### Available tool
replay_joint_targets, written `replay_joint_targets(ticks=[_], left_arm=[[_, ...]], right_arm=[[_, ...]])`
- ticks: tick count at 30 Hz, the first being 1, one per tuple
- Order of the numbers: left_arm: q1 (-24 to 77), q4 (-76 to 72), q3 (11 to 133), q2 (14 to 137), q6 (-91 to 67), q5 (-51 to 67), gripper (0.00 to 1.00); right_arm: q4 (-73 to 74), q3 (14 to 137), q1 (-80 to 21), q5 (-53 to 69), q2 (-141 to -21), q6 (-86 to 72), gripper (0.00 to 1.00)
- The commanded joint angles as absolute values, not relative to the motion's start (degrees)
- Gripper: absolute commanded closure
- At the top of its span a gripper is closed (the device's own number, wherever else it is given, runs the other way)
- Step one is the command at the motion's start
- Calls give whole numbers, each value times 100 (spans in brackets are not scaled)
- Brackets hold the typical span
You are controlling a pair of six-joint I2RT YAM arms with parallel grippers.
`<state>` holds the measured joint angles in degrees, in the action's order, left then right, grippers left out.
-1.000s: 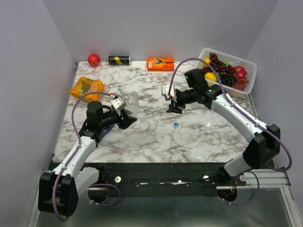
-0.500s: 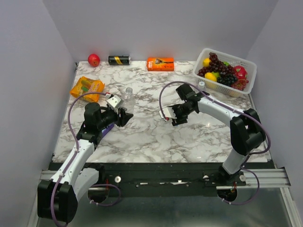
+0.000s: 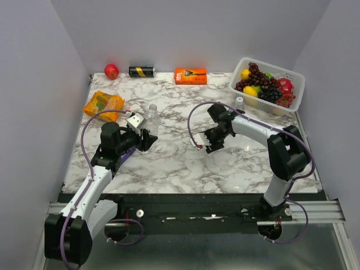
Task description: Screw on the bottle caps
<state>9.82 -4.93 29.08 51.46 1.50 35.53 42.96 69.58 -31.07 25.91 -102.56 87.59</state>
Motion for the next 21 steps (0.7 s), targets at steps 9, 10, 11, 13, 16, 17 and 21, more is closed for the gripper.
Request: replay_joint_targets(ticks=[9,10,11,13,16,17,21], left_arm=[[940,-536,2830,5238,158,3437,100],[940,-536,2830,5238,158,3445,100],[940,-536,2830,5264,158,3437,100],[940,-545,2839,5273,150,3437,100],[940,-554,2848,5300,158,3437,100],[932,-554,2848,5300,158,3445,100],[932,-545,2848,5317,158,3437,100]], right_arm=[[4447,6829,-3120,2505,-10459,9027,45],[4447,6873,-3120,2496,-10485,9000,46],[4456,6943,-3120,2505,-10511,8965,46],[4465,6996,-3111,2514,-10591,8921,47],[4482,7049,-3120,2505,-10652,8938,48],[4482,7049,-3129,2496,-10678,8938,48],[4535,7084,-3129,2496,-10723,8895,57]])
